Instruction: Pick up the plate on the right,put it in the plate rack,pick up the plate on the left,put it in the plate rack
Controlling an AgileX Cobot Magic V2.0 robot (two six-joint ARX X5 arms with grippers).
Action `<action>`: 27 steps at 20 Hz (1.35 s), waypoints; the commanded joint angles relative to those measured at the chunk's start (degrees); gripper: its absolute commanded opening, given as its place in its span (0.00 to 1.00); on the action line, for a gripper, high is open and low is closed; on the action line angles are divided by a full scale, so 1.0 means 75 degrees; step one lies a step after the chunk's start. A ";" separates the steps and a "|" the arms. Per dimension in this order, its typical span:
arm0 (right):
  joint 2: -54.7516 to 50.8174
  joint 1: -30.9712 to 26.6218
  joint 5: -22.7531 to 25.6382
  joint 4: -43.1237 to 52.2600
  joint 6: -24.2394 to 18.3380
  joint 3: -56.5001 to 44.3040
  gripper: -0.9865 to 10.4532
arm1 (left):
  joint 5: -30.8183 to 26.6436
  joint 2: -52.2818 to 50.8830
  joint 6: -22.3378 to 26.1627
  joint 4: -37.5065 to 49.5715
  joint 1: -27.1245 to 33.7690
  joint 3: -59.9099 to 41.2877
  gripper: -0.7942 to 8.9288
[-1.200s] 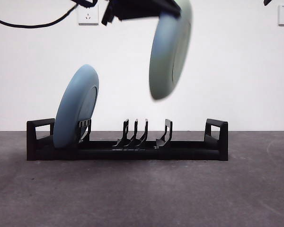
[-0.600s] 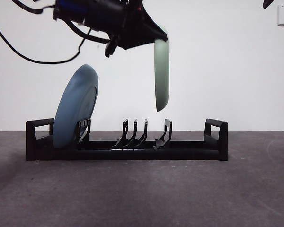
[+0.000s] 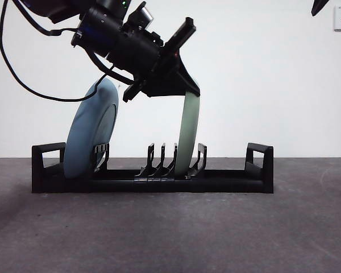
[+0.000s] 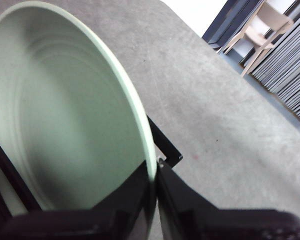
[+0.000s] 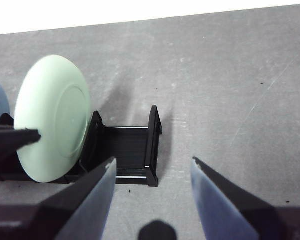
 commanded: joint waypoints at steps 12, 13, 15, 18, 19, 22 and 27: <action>0.0032 0.0006 -0.0498 -0.0254 -0.0370 -0.0015 0.28 | 0.0012 -0.1836 0.1900 -0.1865 -0.0376 -0.0009 0.40; 0.0032 0.0003 -0.0670 -0.0341 -0.0469 -0.0015 0.21 | -0.0157 -0.2224 0.2183 -0.2183 -0.0376 -0.0009 0.33; 0.0032 0.0003 -0.0650 -0.0367 -0.0723 -0.0015 0.07 | -0.0915 -0.3124 0.2634 -0.2984 -0.0376 -0.0009 0.08; 0.0032 0.0003 -0.0659 -0.0277 -0.0933 -0.0015 0.08 | -0.2232 -0.4234 0.3238 -0.4016 -0.0347 -0.0009 0.07; 0.0029 0.0003 -0.0662 -0.0224 -0.1005 -0.0017 0.08 | -0.2632 -0.4514 0.3427 -0.4348 -0.0303 -0.0009 0.07; -0.0154 0.0006 -0.0664 0.0189 -0.1122 -0.0230 0.08 | -0.3083 -0.5152 0.3681 -0.5144 0.0079 -0.0152 0.07; -0.1370 0.0012 -0.0662 0.1297 -0.0956 -0.1865 0.08 | -0.3089 -0.6927 0.3614 -0.4835 0.0734 -0.2011 0.07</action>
